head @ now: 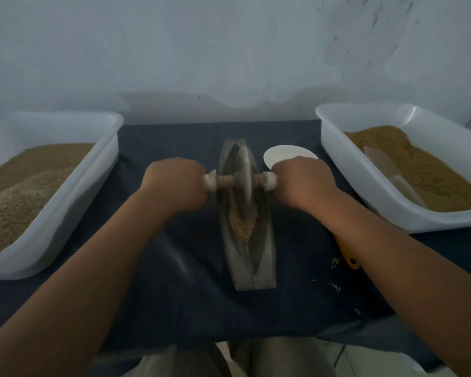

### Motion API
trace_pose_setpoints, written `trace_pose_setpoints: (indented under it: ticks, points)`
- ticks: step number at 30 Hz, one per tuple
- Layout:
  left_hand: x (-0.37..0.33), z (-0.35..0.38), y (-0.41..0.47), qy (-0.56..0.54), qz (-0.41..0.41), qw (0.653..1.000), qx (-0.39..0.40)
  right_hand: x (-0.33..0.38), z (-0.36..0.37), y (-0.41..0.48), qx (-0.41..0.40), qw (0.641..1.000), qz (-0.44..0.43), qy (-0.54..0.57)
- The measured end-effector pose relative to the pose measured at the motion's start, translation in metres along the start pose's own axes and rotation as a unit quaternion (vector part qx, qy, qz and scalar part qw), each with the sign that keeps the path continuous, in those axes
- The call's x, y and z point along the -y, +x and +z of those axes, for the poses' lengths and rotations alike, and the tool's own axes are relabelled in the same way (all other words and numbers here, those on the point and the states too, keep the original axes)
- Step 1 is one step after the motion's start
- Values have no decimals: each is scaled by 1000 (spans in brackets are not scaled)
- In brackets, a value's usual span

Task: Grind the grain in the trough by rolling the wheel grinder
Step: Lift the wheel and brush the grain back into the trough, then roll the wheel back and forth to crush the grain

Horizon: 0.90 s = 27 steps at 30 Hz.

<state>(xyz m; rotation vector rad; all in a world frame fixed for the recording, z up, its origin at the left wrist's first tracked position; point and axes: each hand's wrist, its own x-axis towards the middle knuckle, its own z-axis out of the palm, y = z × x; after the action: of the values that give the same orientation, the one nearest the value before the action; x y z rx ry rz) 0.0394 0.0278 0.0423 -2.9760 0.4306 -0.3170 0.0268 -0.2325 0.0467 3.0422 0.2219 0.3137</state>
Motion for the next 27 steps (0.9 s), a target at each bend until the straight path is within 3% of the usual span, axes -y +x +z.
trace_pose_setpoints:
  ticks: [5,8,13,16,21,27]
  points:
    - [-1,-6,20,-24,-40,999,9,2,-2,22,-7,1000,0,-2]
    - [4,-1,-7,-50,-2,997,57,-2,-7,-1,4,1000,-31,3]
    - [14,11,-54,-81,59,994,50,-16,-10,-44,42,990,-131,23]
    - [10,16,-32,-72,15,997,37,-8,-8,-8,50,995,-84,11]
    - [4,6,27,-71,-88,994,9,-3,-2,45,-9,998,-42,-43]
    - [9,8,-21,-21,26,999,3,-27,3,-16,52,996,-75,21]
